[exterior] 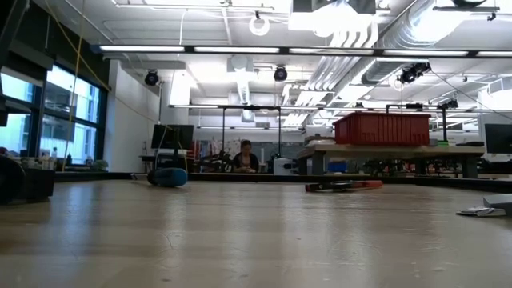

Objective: Coil cords
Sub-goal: Coil the black wire onto the black spool

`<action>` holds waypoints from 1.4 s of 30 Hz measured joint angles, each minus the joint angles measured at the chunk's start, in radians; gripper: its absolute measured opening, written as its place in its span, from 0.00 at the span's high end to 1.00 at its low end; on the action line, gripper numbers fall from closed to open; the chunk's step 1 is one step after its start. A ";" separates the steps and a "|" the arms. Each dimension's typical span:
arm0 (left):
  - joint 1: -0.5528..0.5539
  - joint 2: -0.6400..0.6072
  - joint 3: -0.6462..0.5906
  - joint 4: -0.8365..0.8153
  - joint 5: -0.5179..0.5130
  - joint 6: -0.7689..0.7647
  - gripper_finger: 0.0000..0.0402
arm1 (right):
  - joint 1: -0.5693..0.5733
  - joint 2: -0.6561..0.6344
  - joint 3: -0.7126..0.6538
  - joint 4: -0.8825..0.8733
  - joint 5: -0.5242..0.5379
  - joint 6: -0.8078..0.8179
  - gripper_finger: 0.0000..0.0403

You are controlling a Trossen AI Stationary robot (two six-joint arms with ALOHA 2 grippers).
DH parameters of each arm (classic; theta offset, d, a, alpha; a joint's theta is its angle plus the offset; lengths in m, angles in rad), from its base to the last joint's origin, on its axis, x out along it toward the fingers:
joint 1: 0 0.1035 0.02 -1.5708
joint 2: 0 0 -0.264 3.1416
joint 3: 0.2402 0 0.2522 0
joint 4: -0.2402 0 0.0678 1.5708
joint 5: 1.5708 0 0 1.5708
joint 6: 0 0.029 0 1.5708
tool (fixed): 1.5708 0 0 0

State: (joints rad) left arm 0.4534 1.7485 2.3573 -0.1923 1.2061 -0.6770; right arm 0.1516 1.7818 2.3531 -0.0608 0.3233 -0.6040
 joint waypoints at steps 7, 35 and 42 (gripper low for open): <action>-0.023 -0.039 0.000 -0.322 -0.043 0.239 1.00 | -0.013 0.000 -0.001 -0.029 0.000 0.097 1.00; -0.075 -0.106 -0.072 -1.354 -0.707 0.851 1.00 | -0.043 -0.136 0.002 -0.675 0.199 0.492 0.73; -0.177 -0.246 -0.496 -1.070 -0.836 0.781 1.00 | -0.089 -0.142 -0.123 -1.150 0.160 0.692 0.55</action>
State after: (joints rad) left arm 0.2769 1.5022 1.8611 -1.2627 0.3704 0.1035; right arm 0.0629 1.6398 2.2305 -1.2109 0.4831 0.0885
